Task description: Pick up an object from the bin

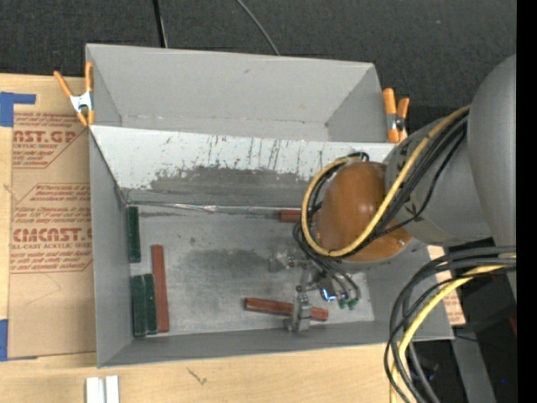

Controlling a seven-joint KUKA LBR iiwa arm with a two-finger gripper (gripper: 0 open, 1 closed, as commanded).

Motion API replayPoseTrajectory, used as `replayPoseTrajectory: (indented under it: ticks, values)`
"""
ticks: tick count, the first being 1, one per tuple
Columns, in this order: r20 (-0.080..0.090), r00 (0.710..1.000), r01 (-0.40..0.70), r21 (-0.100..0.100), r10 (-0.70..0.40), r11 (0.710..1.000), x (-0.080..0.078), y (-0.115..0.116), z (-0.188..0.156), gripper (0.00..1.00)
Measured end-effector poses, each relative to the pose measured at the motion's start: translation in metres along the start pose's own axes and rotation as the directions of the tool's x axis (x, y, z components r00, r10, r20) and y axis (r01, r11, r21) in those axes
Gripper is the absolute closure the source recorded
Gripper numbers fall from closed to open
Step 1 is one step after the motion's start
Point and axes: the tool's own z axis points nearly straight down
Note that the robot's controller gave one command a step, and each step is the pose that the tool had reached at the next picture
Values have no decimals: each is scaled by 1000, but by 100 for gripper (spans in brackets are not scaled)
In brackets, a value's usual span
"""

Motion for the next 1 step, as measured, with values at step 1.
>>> replayPoseTrajectory:
  ticks: [1]
  values:
    - [-9,998,-65,0,65,998,2,0,-1,100]
